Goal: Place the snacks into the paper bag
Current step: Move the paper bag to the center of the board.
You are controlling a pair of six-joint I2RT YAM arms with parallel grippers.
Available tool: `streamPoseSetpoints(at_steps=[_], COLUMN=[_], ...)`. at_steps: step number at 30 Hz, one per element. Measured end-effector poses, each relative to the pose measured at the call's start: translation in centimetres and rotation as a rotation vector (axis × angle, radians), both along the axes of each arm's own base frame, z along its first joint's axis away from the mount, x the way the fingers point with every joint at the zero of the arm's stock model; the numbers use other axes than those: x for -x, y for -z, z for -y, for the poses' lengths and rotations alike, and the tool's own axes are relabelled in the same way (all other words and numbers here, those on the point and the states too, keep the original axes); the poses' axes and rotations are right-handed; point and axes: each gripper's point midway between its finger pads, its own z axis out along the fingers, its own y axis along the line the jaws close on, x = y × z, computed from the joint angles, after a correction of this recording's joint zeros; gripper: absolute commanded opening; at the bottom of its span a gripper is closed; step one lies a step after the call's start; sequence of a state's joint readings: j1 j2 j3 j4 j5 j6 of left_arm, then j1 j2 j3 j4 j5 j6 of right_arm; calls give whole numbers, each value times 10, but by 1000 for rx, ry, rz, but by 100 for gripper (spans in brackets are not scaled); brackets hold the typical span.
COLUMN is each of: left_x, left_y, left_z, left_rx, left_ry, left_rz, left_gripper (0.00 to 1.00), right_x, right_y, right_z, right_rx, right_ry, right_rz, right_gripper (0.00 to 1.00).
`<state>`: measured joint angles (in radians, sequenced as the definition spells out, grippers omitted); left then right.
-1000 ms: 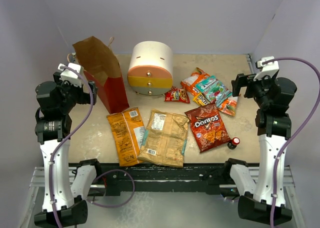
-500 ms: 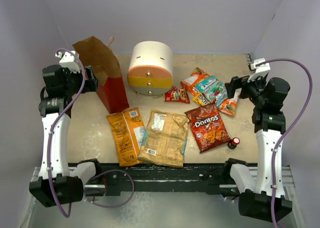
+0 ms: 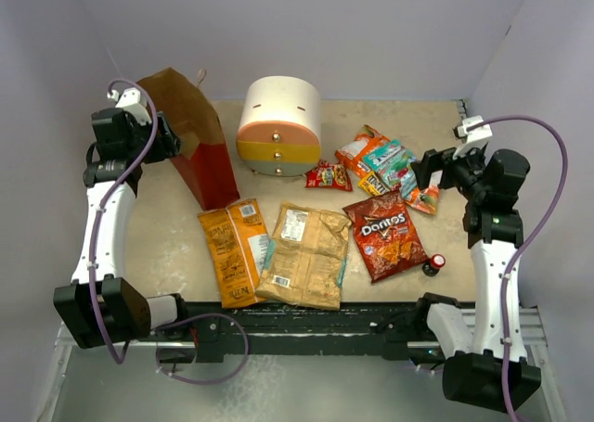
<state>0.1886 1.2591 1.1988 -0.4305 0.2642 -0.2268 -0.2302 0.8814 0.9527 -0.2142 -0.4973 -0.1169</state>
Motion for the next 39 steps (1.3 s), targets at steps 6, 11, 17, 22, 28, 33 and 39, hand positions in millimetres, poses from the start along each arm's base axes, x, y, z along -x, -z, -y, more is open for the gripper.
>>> streamPoseSetpoints(at_steps=[6,11,17,22,28,33,39], left_x=[-4,-20,-33,-28,-22,-18,-17], left_y=[-4,-6,-1,1,-6,-11,-19], left_z=[2,5,12,27,47,57,66], left_rx=[-30,-46,-36,21,117,163,177], left_ry=[44,107,190,265,342,385,453], left_rz=[9,-1,-36,-54,-44,-38,2], left_gripper=[33,18,0,0,0,0,0], right_x=[1,1,1,0,-1,-1,-1], right_y=[4,4,6,11,13,14,14], right_z=[-3,-3,-3,-4,-6,-6,-6], right_rx=[-2,-1,3,3,2,3,4], right_ry=[-19,-23,-25,-34,-49,-50,-51], right_rz=[-5,-5,-6,-16,-23,-24,-23], right_gripper=[100,100,100,100,100,100,100])
